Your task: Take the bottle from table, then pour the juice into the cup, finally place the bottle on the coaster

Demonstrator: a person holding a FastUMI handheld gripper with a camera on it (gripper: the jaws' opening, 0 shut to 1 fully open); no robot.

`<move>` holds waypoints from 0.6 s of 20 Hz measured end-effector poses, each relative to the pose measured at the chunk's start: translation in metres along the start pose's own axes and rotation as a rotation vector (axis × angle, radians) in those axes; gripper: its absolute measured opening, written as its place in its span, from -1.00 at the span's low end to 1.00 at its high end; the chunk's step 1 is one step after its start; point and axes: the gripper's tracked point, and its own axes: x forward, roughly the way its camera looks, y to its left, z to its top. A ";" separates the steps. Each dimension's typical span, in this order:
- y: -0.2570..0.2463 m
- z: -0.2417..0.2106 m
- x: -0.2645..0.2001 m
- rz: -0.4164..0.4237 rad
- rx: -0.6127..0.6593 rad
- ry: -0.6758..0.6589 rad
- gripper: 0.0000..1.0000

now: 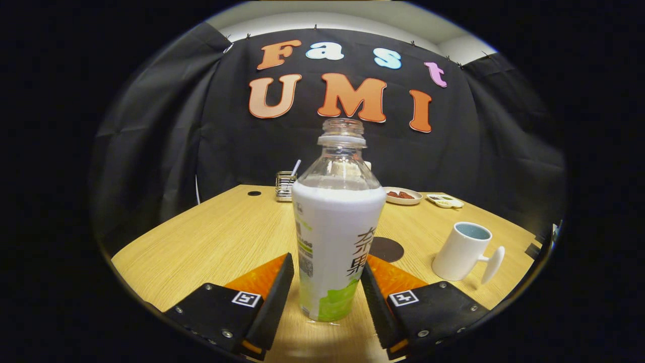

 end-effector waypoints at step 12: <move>0.010 0.035 0.015 0.152 0.363 -0.018 0.16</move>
